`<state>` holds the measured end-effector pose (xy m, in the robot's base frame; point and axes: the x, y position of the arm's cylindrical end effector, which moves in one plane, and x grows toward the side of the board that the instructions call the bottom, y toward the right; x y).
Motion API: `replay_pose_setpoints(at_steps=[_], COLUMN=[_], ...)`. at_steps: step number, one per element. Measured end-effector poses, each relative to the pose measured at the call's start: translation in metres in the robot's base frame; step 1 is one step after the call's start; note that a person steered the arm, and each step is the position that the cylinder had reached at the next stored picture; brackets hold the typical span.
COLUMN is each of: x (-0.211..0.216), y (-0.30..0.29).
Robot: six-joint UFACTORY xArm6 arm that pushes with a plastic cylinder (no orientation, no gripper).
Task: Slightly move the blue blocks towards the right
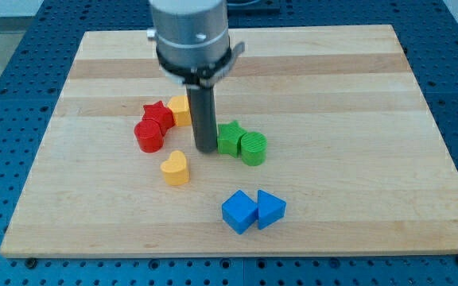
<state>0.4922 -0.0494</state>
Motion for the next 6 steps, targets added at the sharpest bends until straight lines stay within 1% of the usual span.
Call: replay_pose_setpoints(at_steps=[1, 2, 3, 4, 5, 6], x=[0.097, 0.097, 0.059, 0.008, -0.005, -0.013], y=[0.016, 0.030, 0.046, 0.017, 0.001, -0.002])
